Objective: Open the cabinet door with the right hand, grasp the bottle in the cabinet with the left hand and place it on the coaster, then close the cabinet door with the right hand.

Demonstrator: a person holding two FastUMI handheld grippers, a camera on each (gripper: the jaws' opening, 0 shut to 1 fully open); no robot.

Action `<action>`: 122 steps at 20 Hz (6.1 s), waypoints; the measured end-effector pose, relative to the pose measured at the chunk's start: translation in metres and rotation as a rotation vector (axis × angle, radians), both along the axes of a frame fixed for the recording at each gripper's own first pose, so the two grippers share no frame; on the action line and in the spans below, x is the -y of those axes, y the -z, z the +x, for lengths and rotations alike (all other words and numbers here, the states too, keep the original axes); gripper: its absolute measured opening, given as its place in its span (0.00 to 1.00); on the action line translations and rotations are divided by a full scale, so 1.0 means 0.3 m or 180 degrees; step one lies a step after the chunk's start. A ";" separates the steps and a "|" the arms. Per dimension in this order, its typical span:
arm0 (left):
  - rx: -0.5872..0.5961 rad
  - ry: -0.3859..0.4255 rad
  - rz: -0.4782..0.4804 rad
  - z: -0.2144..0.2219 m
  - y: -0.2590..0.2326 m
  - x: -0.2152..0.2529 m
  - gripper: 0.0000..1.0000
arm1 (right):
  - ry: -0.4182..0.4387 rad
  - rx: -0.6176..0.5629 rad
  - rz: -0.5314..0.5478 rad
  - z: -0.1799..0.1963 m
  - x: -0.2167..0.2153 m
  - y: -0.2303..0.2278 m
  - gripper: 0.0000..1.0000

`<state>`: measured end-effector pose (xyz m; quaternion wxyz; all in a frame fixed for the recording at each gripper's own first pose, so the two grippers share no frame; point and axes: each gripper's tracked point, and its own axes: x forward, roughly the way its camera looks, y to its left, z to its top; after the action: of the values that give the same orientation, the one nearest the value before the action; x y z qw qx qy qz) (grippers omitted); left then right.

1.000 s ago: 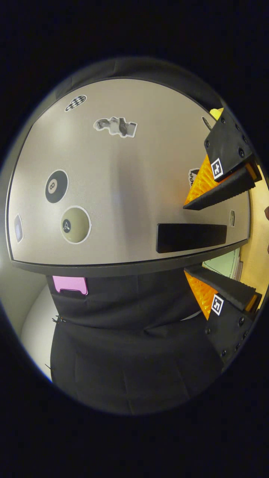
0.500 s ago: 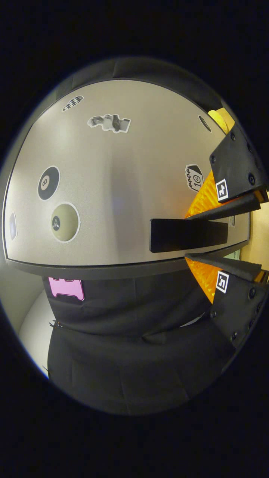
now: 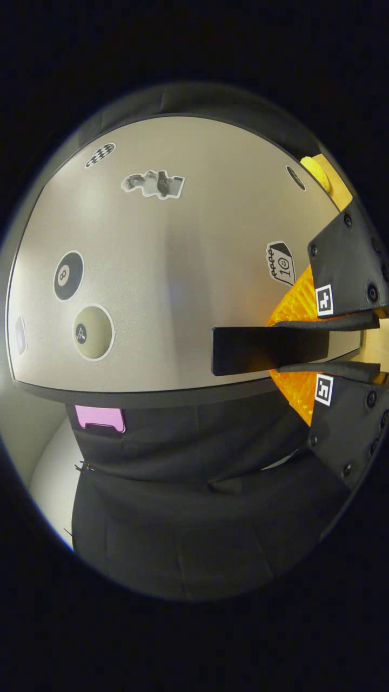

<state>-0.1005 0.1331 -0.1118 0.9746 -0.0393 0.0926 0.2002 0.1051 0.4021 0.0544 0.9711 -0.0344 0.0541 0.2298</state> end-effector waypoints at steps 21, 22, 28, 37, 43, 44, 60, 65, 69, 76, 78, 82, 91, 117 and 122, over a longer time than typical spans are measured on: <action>-0.0024 0.0299 0.0119 -0.028 -0.015 0.230 0.84 | -0.0956 0.0059 0.0024 -0.226 0.152 -0.006 0.20; -0.0020 0.0310 0.0118 -0.028 -0.012 0.234 0.84 | -0.1014 0.0061 0.0040 -0.226 0.159 -0.003 0.20; -0.0040 0.0387 0.0055 -0.032 -0.014 0.250 0.87 | -0.1137 0.0038 0.0022 -0.240 0.209 -0.004 0.20; -0.0075 0.0690 -0.0037 -0.038 -0.031 0.284 0.87 | -0.1073 0.0102 0.0088 -0.285 0.336 -0.005 0.20; -0.0090 0.1068 0.0042 0.051 -0.032 0.395 0.87 | -0.0761 0.0147 0.0118 -0.312 0.430 -0.016 0.18; -0.0096 0.1142 0.0052 0.070 -0.026 0.423 0.84 | -0.0685 0.0144 0.0118 -0.315 0.447 -0.016 0.19; -0.0179 0.1840 0.0039 0.252 0.006 0.715 0.84 | 0.0575 0.0086 0.0270 -0.260 0.691 -0.023 0.05; -0.0210 0.2044 0.0127 0.327 -0.017 0.777 0.84 | 0.0646 0.0097 0.0335 -0.265 0.705 -0.021 0.02; -0.0100 0.2185 0.0301 0.423 -0.085 0.803 0.87 | 0.0607 -0.0054 0.0498 -0.305 0.683 -0.011 0.06; 0.0079 0.2189 0.0094 0.635 -0.174 0.854 0.89 | 0.1208 -0.0157 0.0541 -0.344 0.885 0.020 0.05; 0.0133 0.2138 0.0099 0.705 -0.207 0.861 0.83 | 0.1417 -0.0169 0.0542 -0.309 0.968 0.021 0.03; 0.0288 0.2112 0.0259 0.850 -0.315 0.877 0.83 | 0.1583 0.0030 0.0436 -0.192 1.069 -0.036 0.03; 0.0347 0.2151 0.0272 1.128 -0.432 0.951 0.86 | 0.1464 0.0123 0.0472 0.130 1.093 -0.075 0.70; 0.0454 0.2211 0.0234 1.465 -0.436 1.032 0.72 | 0.1611 -0.0072 0.0488 0.331 1.165 0.032 0.98; 0.0560 0.2375 0.0168 1.366 -0.495 1.027 0.74 | 0.1515 -0.0046 0.0490 0.324 1.122 0.030 0.98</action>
<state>0.3092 -0.1750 0.0366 0.9854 0.0051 0.0114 -0.1700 0.2023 0.0656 0.0455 0.9972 0.0551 0.0500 -0.0018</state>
